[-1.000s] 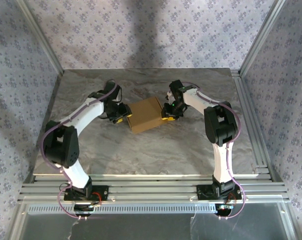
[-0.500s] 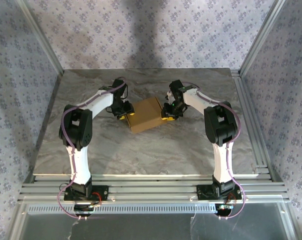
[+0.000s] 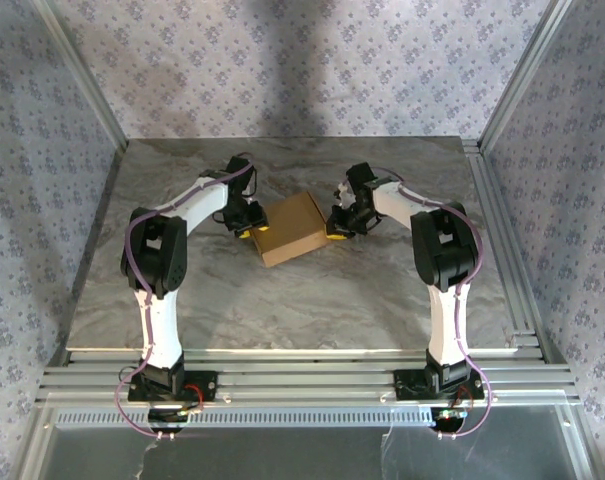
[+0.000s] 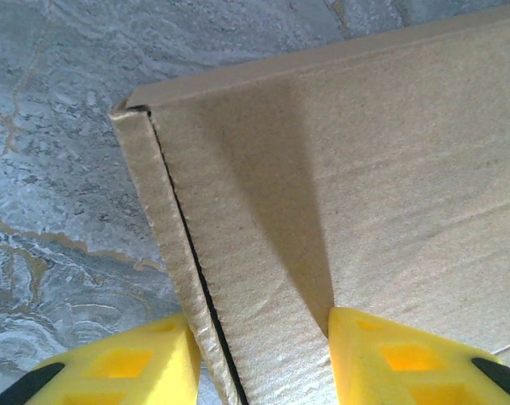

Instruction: Fold the paper box

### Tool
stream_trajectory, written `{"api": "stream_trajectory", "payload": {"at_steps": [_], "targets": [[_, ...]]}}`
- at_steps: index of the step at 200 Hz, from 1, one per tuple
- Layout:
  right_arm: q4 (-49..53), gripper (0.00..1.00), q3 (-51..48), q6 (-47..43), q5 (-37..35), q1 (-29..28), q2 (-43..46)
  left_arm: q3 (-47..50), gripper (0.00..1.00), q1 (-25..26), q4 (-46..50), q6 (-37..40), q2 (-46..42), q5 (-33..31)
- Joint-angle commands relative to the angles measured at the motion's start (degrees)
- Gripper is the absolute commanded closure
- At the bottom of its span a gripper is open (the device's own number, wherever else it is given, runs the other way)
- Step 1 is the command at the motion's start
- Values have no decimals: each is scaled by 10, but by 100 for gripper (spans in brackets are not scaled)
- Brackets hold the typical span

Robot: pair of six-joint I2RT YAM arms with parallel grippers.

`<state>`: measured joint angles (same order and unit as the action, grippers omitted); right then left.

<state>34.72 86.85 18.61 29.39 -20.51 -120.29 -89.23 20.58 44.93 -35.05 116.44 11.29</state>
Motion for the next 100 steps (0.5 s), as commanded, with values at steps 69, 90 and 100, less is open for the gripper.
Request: {"api": "stream_trajectory", "payload": {"at_steps": [69,90,100], "targets": [[-53,73,-55,7,-34,14,48,-9,59,0,56,25,35,-12],[-67,73,-77,14,-15,22,72,-10,59,0,57,27,35,-13],[-70,73,-84,14,-6,23,82,-12,59,0,58,29,35,-14]]}}
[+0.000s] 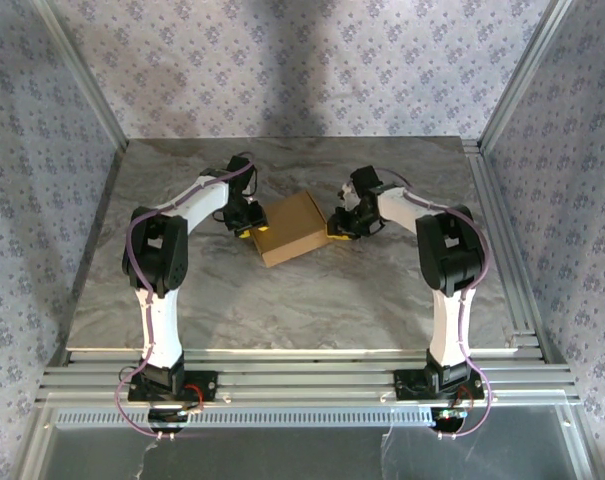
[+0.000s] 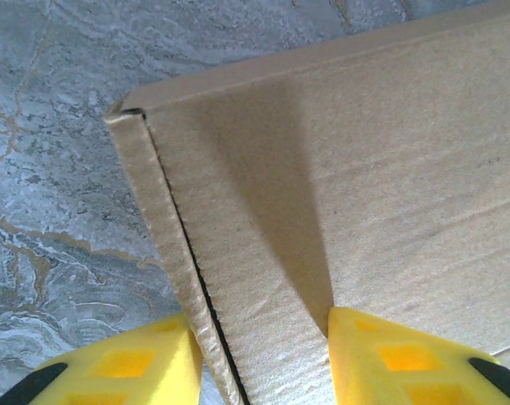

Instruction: Fold the paper box

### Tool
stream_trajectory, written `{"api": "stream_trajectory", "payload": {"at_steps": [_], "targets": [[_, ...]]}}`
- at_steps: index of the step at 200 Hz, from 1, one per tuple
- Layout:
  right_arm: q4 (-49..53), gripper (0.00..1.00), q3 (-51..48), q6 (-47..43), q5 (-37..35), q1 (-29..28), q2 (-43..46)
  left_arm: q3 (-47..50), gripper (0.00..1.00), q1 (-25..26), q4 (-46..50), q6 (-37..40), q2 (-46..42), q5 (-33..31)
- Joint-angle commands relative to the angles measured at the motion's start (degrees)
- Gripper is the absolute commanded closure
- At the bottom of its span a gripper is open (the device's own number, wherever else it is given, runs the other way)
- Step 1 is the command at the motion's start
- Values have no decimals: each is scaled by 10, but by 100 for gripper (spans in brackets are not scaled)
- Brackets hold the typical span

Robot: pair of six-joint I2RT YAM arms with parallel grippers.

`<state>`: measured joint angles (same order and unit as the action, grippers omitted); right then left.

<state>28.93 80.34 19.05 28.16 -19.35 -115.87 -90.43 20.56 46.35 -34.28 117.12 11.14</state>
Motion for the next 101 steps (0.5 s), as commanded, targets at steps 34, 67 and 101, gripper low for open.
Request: {"api": "stream_trajectory", "payload": {"at_steps": [34,67,101], "targets": [[-13,79,-23,12,33,13,29,-4,60,-1,48,25,31,-12],[-7,84,-17,14,52,9,16,-10,60,-1,52,26,33,-13],[-10,88,-50,20,54,6,38,-12,60,-1,54,28,36,-12]]}}
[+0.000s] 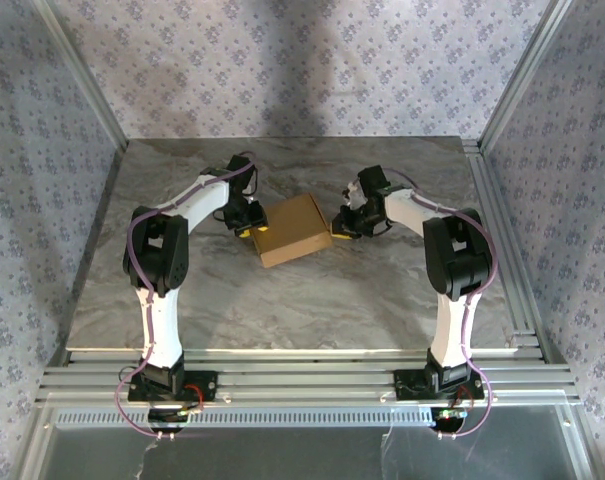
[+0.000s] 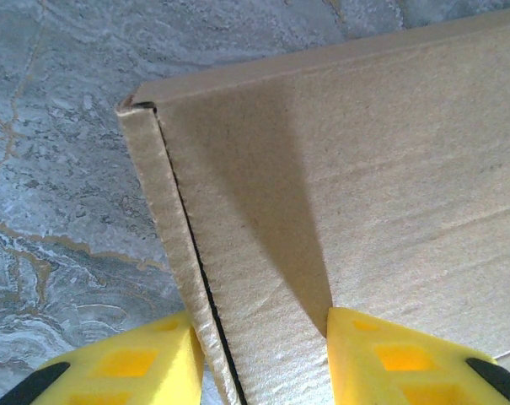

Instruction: Fold the paper box

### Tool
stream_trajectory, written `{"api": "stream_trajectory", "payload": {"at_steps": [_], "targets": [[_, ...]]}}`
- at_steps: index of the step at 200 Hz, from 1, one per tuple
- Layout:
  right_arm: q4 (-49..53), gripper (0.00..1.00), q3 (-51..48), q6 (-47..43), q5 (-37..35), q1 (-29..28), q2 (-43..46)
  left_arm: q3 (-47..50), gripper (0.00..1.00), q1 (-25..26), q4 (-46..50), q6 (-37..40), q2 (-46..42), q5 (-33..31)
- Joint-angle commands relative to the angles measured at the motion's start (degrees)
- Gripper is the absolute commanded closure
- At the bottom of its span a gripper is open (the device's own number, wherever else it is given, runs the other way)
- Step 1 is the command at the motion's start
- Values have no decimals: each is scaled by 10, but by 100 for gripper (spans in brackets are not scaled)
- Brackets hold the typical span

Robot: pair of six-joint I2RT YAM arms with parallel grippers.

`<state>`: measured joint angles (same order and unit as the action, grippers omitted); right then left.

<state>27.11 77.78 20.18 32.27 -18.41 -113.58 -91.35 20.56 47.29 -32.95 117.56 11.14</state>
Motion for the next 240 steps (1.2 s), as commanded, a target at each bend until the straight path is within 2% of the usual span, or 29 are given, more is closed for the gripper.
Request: {"api": "stream_trajectory", "payload": {"at_steps": [1,58,110,240], "targets": [[8,89,-25,9,13,-4,16,-3,60,-1,45,15,31,-13],[-18,94,-56,36,21,-11,24,-5,61,-1,44,15,34,-9],[-28,96,-20,67,0,-4,-23,-6,61,-1,47,19,35,-9],[-86,99,59,200,8,8,-98,15,62,4,42,20,17,8]]}}
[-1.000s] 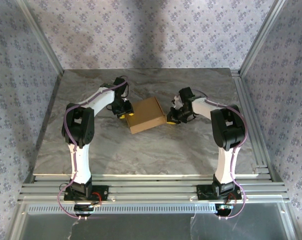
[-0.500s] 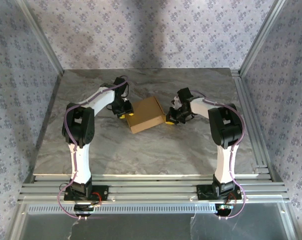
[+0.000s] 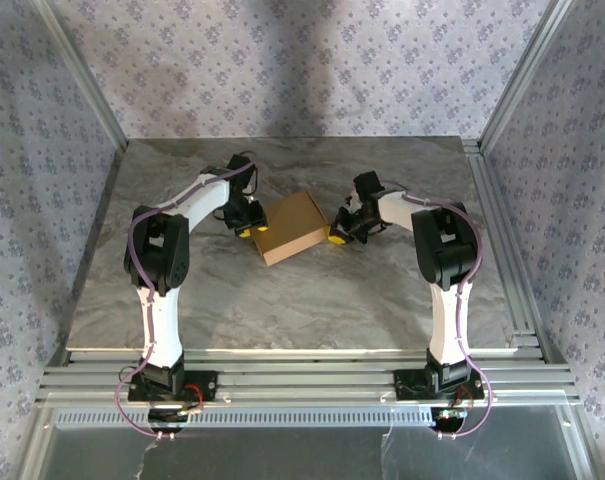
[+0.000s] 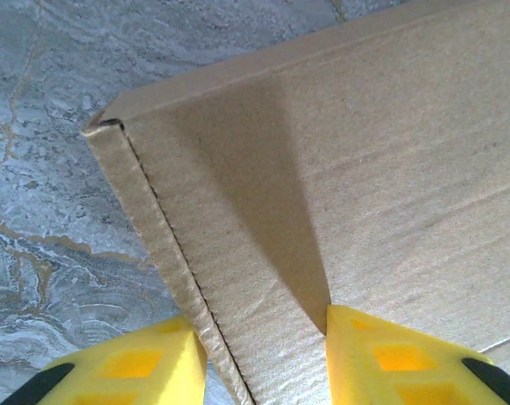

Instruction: Fold the paper box

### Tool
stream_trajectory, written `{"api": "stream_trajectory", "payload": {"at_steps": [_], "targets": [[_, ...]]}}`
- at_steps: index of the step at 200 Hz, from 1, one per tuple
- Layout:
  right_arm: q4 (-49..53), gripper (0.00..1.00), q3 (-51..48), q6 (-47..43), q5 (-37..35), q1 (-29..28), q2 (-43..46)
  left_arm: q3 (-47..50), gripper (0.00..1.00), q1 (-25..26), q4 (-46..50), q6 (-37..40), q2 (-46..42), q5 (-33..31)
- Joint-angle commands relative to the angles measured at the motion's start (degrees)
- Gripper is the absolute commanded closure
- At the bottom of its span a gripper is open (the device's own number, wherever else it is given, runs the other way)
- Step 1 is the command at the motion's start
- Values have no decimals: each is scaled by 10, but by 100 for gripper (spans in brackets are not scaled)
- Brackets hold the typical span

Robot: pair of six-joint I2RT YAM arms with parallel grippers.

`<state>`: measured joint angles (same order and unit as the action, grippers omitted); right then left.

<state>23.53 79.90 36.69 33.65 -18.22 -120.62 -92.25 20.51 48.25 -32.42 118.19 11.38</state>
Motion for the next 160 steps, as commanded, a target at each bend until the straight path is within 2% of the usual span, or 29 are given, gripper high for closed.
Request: {"api": "stream_trajectory", "payload": {"at_steps": [1,93,160], "targets": [[-50,99,39,36,-6,6,-29,24,62,4,33,15,11,6],[-127,99,66,165,-1,1,-73,83,62,44,-13,-30,-13,43],[-120,96,120,222,0,0,-103,129,62,77,-60,-88,-49,97]]}}
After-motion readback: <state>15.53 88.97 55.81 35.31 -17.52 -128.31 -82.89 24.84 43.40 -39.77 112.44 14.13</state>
